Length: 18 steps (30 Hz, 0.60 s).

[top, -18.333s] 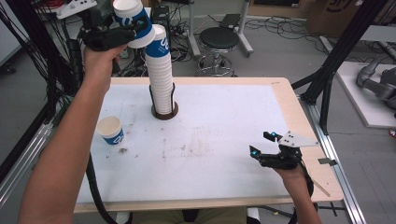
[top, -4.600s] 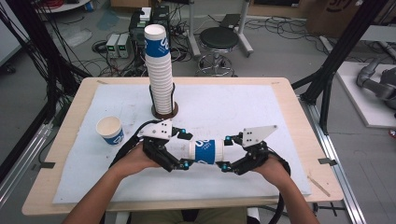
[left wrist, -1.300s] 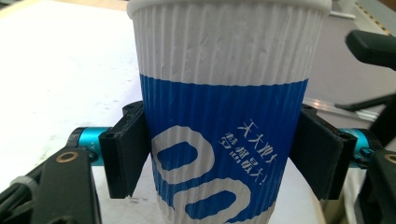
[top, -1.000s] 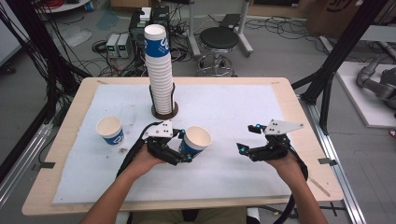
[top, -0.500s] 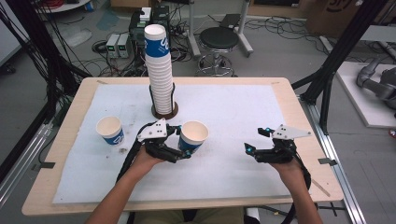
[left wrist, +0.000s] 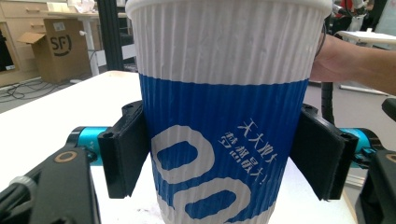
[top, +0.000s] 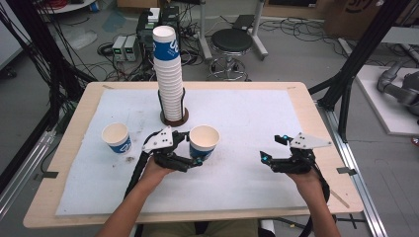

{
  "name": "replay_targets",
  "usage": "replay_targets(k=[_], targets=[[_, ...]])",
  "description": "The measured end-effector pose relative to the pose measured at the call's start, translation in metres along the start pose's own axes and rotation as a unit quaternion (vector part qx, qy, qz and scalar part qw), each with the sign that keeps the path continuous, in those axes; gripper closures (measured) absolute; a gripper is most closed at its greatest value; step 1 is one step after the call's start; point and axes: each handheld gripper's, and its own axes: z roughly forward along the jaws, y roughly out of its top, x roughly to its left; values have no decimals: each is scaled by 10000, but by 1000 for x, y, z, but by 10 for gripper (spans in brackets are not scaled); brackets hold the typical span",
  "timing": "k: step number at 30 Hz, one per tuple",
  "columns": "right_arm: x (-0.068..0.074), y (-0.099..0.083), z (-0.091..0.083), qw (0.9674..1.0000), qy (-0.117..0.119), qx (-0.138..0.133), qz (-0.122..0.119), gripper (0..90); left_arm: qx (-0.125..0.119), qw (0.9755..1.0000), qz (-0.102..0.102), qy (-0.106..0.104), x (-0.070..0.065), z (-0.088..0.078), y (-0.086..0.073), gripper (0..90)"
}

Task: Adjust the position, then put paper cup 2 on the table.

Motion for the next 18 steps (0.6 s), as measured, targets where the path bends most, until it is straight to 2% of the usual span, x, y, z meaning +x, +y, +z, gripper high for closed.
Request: replay_targets(k=[10, 14, 18], targets=[[1, 0, 0, 10000, -23, -1, -34, 191, -105, 9998, -28, 153, 3, -1, 1, 254], [0, -1, -2, 10000, -48, -1, -17, 191, -82, 9998, 30, 165, 6, 3, 6, 254], [0, -1, -3, 10000, -67, -33, -12, 191, -178, 9996, -15, 210, 12, 9, 12, 254]])
